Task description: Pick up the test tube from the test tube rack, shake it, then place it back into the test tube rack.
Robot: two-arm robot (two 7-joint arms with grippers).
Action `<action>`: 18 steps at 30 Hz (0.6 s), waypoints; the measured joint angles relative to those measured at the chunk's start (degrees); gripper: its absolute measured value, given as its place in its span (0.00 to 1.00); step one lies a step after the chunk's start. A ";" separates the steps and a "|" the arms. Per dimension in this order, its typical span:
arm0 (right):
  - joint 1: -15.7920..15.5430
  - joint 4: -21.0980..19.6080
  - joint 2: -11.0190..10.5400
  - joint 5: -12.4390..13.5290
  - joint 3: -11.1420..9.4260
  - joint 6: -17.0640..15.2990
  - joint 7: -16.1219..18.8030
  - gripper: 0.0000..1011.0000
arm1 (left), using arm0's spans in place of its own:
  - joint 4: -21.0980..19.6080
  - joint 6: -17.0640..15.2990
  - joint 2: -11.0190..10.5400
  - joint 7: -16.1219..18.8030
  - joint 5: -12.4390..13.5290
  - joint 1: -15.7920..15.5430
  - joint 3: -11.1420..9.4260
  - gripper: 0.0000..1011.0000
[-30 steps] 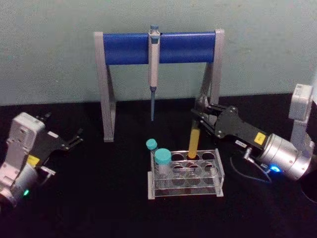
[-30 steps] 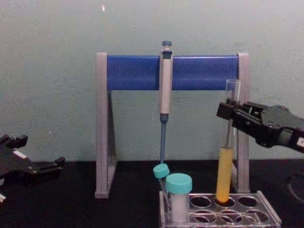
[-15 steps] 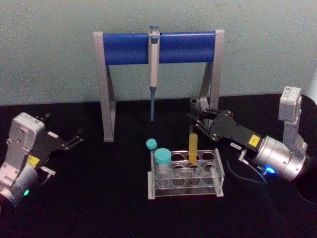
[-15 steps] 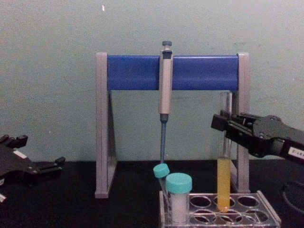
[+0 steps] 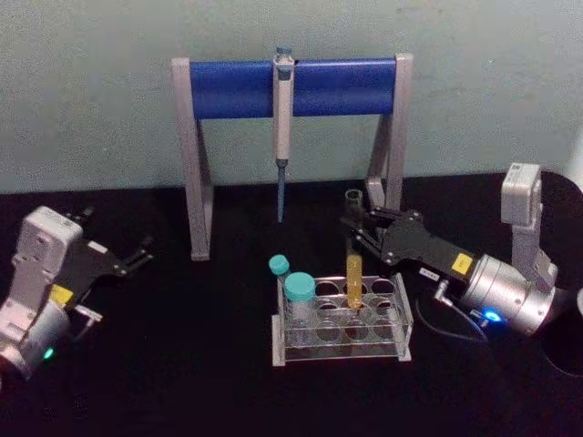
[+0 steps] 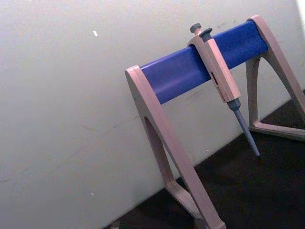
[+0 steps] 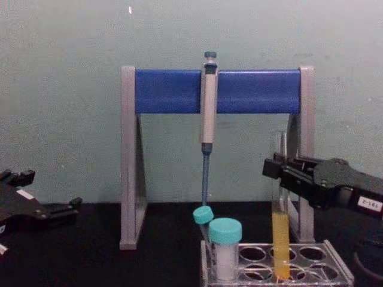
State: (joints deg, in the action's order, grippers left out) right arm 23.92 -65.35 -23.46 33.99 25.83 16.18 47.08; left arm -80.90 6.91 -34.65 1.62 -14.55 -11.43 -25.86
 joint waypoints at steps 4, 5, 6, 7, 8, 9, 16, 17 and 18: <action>0.21 0.37 0.08 -0.22 0.22 -0.55 0.00 0.23 | 0.00 0.00 0.00 0.00 0.00 0.00 0.00 0.99; 0.28 0.47 0.08 -0.31 0.31 -0.77 -0.02 0.23 | 0.00 0.00 0.00 0.00 0.00 0.00 0.00 0.99; 0.31 0.51 0.08 -0.34 0.34 -0.87 -0.02 0.23 | 0.00 0.00 0.00 0.00 0.00 0.00 0.00 0.99; 0.33 0.57 0.08 -0.36 0.38 -0.97 -0.03 0.23 | 0.00 0.00 0.00 0.00 0.00 0.00 0.00 0.99; 0.39 0.70 0.09 -0.43 0.47 -1.19 -0.05 0.23 | 0.00 0.00 0.00 0.00 0.00 0.00 0.00 0.99; 0.44 0.77 0.11 -0.45 0.51 -1.30 -0.06 0.23 | 0.00 0.00 0.00 -0.01 0.01 0.00 0.00 0.99; 0.79 1.36 0.21 -0.73 0.91 -2.31 -0.17 0.23 | 0.00 0.00 0.00 0.00 0.00 0.00 0.00 0.99; 0.89 1.51 0.25 -0.78 0.97 -2.48 -0.19 0.23 | 0.00 0.00 0.00 0.00 0.00 0.00 0.00 0.99; 0.93 1.58 0.28 -0.80 1.02 -2.55 -0.21 0.23 | 0.00 0.00 0.00 0.00 0.00 0.00 0.00 0.99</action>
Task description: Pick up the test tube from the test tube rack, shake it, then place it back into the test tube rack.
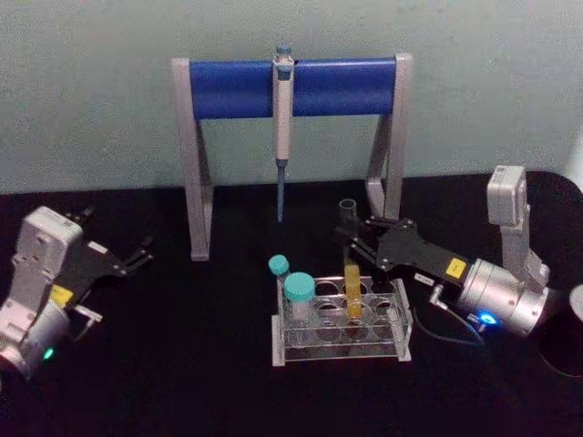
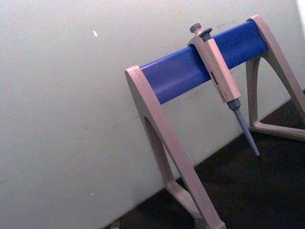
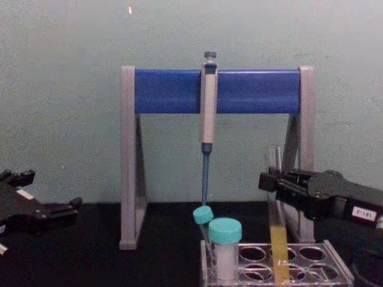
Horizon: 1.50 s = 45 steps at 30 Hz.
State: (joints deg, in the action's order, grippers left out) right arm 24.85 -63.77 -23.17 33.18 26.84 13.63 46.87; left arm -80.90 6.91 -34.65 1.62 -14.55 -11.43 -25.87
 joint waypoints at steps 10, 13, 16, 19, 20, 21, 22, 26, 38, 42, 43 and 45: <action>0.14 0.38 0.14 -0.04 0.20 -0.62 -0.12 0.23 | 0.00 0.00 0.00 0.00 0.00 0.00 0.00 0.99; 0.16 0.39 0.15 -0.03 0.28 -0.77 -0.14 0.23 | 0.00 0.00 0.00 0.00 0.00 0.00 0.00 0.99; 0.16 0.38 0.14 -0.07 0.33 -0.79 -0.23 0.23 | 0.00 0.00 0.00 0.00 0.00 0.00 0.00 0.99; 0.16 0.37 0.13 -0.06 0.33 -0.79 -0.23 0.23 | 0.00 0.00 0.00 0.00 0.00 0.00 0.00 0.99; 0.16 0.37 0.13 -0.06 0.33 -0.79 -0.23 0.23 | 0.00 0.00 0.00 0.00 0.00 0.00 0.00 0.99; 0.16 0.37 0.12 -0.06 0.33 -0.79 -0.23 0.23 | 0.00 0.00 0.00 0.00 0.00 0.00 0.00 0.99; 0.16 0.36 0.12 -0.05 0.33 -0.79 -0.23 0.23 | 0.00 0.00 0.00 0.00 0.00 0.00 0.00 0.99; 0.16 0.35 0.12 -0.04 0.32 -0.79 -0.23 0.23 | 0.00 0.00 0.00 0.00 0.00 0.00 0.00 0.99; 0.15 0.34 0.12 0.01 0.24 -0.76 -0.19 0.41 | 0.00 0.00 0.00 0.00 0.00 0.00 0.00 0.99; 0.15 0.34 0.12 0.03 0.23 -0.75 -0.19 0.53 | 0.00 0.00 0.00 0.00 0.00 0.00 0.00 0.99; 0.15 0.34 0.11 0.03 0.23 -0.74 -0.19 0.56 | 0.00 0.00 0.00 0.00 0.00 0.00 0.00 0.99; 0.15 0.34 0.11 0.05 0.23 -0.74 -0.19 0.62 | 0.00 0.00 0.00 0.00 0.00 0.00 0.00 0.99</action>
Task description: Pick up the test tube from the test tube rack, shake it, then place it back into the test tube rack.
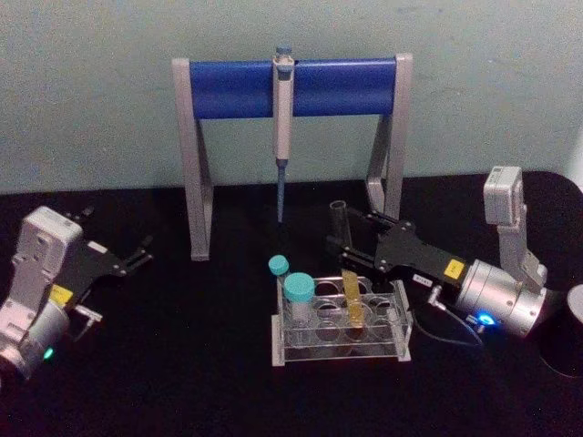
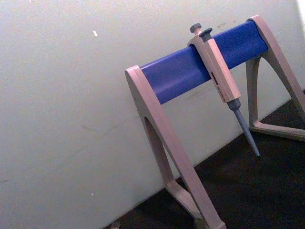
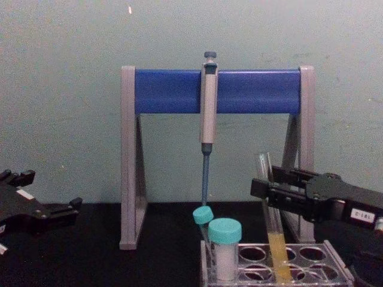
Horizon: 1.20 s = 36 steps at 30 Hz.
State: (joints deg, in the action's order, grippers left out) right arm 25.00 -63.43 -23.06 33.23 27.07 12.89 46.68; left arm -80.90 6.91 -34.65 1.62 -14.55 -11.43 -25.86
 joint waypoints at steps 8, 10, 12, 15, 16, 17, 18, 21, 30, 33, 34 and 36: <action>0.00 0.00 0.00 0.01 0.00 0.00 0.00 0.86 | 0.00 0.00 0.00 0.00 0.00 0.00 0.00 0.99; 0.00 0.00 0.00 0.01 0.00 0.00 0.00 0.92 | 0.00 0.00 0.00 0.00 0.00 0.00 0.00 0.99; 0.00 0.00 0.00 0.01 0.00 0.01 0.00 0.95 | 0.00 0.00 0.00 0.00 0.00 0.00 0.00 0.99; 0.00 0.00 0.01 0.00 0.00 0.00 0.00 0.99 | 0.00 0.00 0.00 0.00 0.00 0.00 0.00 0.99; 0.00 0.00 0.00 0.00 0.01 0.00 0.00 0.99 | 0.00 0.00 0.00 0.00 0.00 0.00 0.00 0.99; 0.00 0.00 0.00 0.00 0.00 0.00 0.00 0.99 | 0.00 0.00 0.00 0.00 0.00 0.00 0.00 0.99; 0.00 0.00 0.00 0.00 0.00 0.00 0.00 0.99 | 0.00 0.00 0.00 0.00 0.00 0.00 0.00 0.99; 0.00 0.00 0.01 0.00 0.00 0.00 0.00 0.99 | 0.00 0.00 0.00 0.00 0.00 0.00 0.00 0.99; -0.69 -1.61 -0.57 -0.56 -0.05 0.71 -0.62 0.99 | 0.00 0.00 0.00 0.00 0.00 0.00 0.00 0.99; -1.52 -3.50 -0.99 -0.77 -0.53 1.57 -1.31 0.99 | 0.00 0.00 0.00 0.00 0.00 0.00 0.00 0.99; -1.84 -4.16 -1.09 -0.76 -0.75 1.83 -1.54 0.99 | 0.00 0.00 0.00 0.00 0.00 0.00 0.00 0.99; -2.73 -5.79 -1.30 -0.43 -1.51 2.52 -2.18 0.99 | 0.00 0.00 0.00 0.00 0.00 -0.01 0.00 0.99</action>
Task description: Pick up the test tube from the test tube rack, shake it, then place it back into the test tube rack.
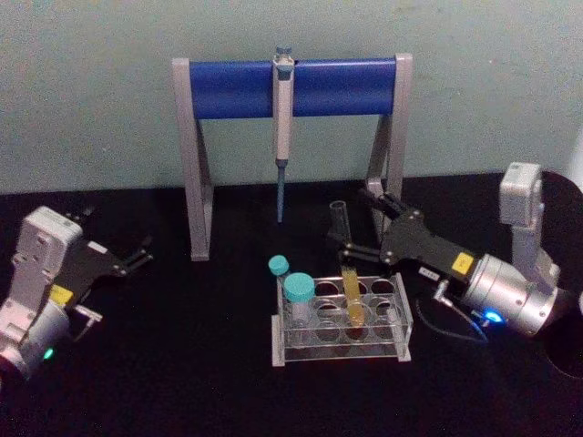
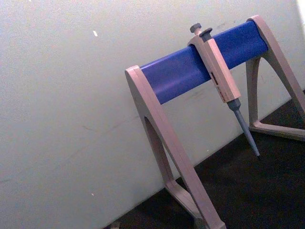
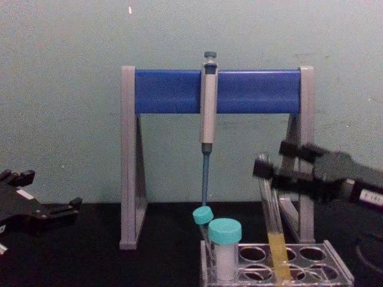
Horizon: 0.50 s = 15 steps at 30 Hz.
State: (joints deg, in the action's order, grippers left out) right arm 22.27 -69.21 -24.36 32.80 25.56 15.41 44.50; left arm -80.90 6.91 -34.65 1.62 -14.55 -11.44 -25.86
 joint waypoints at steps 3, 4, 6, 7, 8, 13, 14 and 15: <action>-1.19 -2.01 -0.06 1.17 -1.29 0.22 -0.94 0.99 | 0.00 0.00 0.00 0.00 0.00 0.00 0.00 0.99; -1.98 -3.36 -0.16 1.70 -2.04 0.27 -1.95 0.99 | 0.00 0.00 0.00 0.00 0.00 0.00 0.00 0.99; -3.52 -6.05 -0.48 1.81 -3.50 0.27 -4.64 0.99 | 0.00 0.00 0.00 0.00 0.00 0.00 0.00 0.99; -3.52 -6.05 -0.48 1.81 -3.50 0.27 -4.64 0.99 | 0.00 0.00 0.00 0.00 0.00 0.00 0.00 0.99; -4.73 -8.03 -0.75 1.56 -4.57 0.21 -7.02 0.99 | 0.00 0.00 0.00 0.00 0.00 0.00 0.00 0.99; -8.15 -13.59 -1.46 -2.68 -7.35 -1.92 -16.75 0.99 | 0.00 0.00 0.00 0.00 0.00 0.01 0.00 0.99; -8.93 -14.73 -1.46 -3.82 -8.09 -3.34 -19.73 0.99 | 0.00 0.00 0.00 0.00 0.00 0.00 0.00 0.99; -9.31 -15.14 -1.40 -4.34 -8.45 -4.27 -21.30 0.99 | 0.00 0.00 0.00 0.00 0.00 0.00 0.00 0.99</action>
State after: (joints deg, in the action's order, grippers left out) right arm 12.96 -84.35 -25.76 28.46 17.11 11.13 23.19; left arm -80.90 6.91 -34.65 1.62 -14.55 -11.43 -25.86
